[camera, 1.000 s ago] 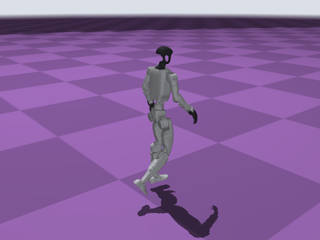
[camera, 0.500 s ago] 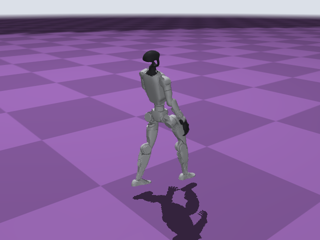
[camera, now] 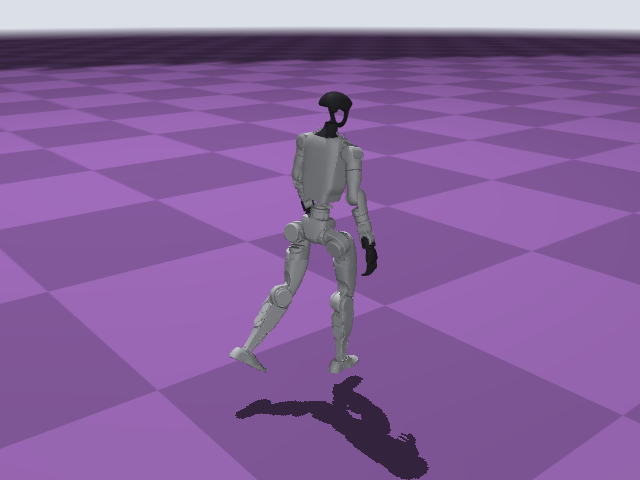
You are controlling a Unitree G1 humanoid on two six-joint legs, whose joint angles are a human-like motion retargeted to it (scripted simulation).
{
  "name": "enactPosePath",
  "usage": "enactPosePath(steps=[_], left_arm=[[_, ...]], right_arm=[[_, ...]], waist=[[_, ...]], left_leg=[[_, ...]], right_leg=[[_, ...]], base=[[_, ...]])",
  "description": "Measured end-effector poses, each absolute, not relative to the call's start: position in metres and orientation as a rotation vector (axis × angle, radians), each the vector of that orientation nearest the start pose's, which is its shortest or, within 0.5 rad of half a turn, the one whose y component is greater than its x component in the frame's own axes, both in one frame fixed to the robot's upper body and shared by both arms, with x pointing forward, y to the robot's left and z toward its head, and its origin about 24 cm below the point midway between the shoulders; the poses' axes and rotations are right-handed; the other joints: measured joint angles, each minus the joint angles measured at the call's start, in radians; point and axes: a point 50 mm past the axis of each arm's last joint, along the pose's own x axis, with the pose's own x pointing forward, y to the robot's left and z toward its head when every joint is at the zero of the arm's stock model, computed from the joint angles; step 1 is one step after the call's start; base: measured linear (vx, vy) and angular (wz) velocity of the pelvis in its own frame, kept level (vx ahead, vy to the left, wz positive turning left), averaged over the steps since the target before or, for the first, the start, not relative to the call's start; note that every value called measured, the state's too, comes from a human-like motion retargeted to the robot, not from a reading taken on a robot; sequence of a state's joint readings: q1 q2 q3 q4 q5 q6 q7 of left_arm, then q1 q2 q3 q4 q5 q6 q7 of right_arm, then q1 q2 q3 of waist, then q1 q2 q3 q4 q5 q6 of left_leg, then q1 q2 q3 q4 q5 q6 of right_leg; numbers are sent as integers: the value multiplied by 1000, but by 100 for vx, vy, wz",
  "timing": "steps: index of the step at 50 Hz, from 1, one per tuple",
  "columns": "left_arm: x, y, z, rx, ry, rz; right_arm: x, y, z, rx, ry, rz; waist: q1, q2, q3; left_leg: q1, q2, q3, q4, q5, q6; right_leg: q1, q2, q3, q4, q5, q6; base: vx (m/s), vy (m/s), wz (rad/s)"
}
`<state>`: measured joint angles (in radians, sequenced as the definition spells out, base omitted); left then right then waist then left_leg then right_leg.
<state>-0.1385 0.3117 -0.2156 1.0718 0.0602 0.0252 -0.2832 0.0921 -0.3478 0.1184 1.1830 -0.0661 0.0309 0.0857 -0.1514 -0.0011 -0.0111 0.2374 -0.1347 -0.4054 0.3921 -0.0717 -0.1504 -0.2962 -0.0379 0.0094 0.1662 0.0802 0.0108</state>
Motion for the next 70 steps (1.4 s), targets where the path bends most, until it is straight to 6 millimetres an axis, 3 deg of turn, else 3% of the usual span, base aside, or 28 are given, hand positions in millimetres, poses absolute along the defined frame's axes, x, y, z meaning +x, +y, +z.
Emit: enactPosePath(steps=[3,6,10,12,21,25,29,40,43,48,53,60,64,67,70], left_arm=[[148,230,-139,307,1109,-311],[121,234,-148,291,1198,-309],[83,241,-157,263,1319,-296],[64,243,-161,243,1377,-280],[-6,251,-165,144,1566,-159],[-24,253,-165,94,1610,-79],[-32,253,-165,33,1630,17],[-17,248,-168,-37,1599,107],[-2,246,-169,-11,1564,73],[30,248,-166,39,1469,19],[58,257,-160,66,1364,-4],[72,272,-152,109,1315,-11],[74,277,-152,201,1366,-46],[81,278,-151,280,1390,-74],[101,278,-147,354,1369,-96]], right_arm=[[71,-279,-151,-410,1307,-2],[88,-280,-147,-449,1267,8],[119,-280,-138,-485,1186,19],[135,-277,-134,-496,1138,23],[189,-249,-118,-533,947,120],[194,-236,-117,-551,917,206],[186,-232,-121,-567,935,282],[166,-247,-128,-619,1037,295],[173,-252,-124,-631,1026,258],[190,-255,-115,-627,987,194],[201,-246,-112,-586,957,181],[202,-231,-115,-496,928,187],[184,-232,-124,-464,964,152],[163,-238,-133,-453,1026,116],[138,-246,-141,-441,1104,78]], waist=[[32,-52,-4],[71,-101,-13],[133,-142,-29],[166,-152,-37],[304,-137,-62],[349,-112,-71],[378,-91,-79],[391,-49,-71],[395,-51,-49],[414,-81,9],[444,-119,60],[426,-87,57],[370,-35,8],[324,0,-28],[267,19,-55]], left_leg=[[-135,-46,134,230,-40,52],[-252,-47,284,389,-144,142],[-378,-34,412,472,-271,244],[-423,-38,429,451,-288,263],[-500,3,413,144,-182,256],[-486,64,454,4,-97,247],[-474,112,503,-100,-8,233],[-520,159,502,-243,200,175],[-545,144,483,-245,172,172],[-587,96,520,-226,32,203],[-595,49,567,-240,-51,239],[-482,58,516,-318,-71,228],[-394,95,476,-347,-78,193],[-325,117,456,-349,-93,163],[-258,121,426,-337,-116,136]], right_leg=[[74,-31,37,-49,0,21],[147,-55,72,-77,-6,46],[235,-62,118,-90,-19,69],[279,-55,141,-89,-31,72],[486,24,230,-29,-130,64],[584,63,257,-2,-159,69],[673,89,270,4,-165,91],[762,120,317,13,-159,104],[750,102,339,2,-161,110],[706,42,373,-16,-138,145],[648,-6,431,10,-21,206],[494,71,410,293,167,250],[330,114,250,541,53,169],[216,71,68,671,-25,62],[133,30,-54,742,-83,-10]], base=[[48,-17,-35],[46,-13,-53],[44,-9,-73],[42,-7,-86],[42,-3,-87],[42,2,-64],[42,5,-36],[40,9,-10],[42,14,-18],[45,17,-17],[51,20,-17],[55,18,-1],[52,15,20],[50,12,29],[48,9,60]])
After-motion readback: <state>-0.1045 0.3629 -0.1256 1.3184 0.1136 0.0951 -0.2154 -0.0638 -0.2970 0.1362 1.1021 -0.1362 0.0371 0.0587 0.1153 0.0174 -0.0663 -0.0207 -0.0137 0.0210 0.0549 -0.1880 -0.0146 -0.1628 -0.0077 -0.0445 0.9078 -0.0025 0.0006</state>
